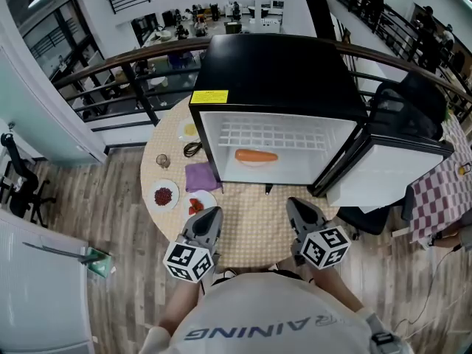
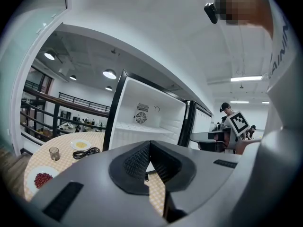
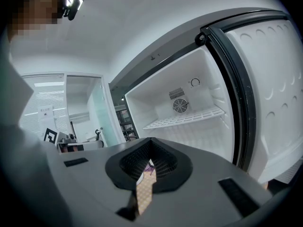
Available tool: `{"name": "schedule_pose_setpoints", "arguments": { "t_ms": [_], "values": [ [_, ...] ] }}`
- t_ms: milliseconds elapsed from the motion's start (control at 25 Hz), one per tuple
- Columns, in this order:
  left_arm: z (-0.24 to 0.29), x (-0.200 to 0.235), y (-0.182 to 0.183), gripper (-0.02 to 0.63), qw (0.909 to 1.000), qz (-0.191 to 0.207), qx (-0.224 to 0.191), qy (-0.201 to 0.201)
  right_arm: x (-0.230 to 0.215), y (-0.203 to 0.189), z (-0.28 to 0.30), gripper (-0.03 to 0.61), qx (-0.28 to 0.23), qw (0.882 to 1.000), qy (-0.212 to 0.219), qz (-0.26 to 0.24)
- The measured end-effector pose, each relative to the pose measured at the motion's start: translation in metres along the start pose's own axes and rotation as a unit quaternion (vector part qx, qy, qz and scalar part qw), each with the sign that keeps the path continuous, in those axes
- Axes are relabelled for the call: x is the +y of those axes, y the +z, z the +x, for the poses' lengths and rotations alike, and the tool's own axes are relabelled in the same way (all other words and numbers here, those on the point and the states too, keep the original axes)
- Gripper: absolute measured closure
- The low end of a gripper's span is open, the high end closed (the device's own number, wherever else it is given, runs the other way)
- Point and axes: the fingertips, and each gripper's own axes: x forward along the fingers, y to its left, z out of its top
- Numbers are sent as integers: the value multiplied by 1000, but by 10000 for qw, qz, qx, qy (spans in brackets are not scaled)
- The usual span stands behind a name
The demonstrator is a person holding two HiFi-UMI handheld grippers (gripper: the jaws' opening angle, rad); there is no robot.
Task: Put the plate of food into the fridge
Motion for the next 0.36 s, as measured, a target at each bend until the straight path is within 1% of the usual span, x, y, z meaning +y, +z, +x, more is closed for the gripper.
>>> {"name": "schedule_pose_setpoints", "arguments": {
  "t_ms": [360],
  "values": [
    [6, 2, 0, 607, 9999, -105, 0, -70, -1, -4, 9, 558, 99, 10000, 1, 8]
  ]
}}
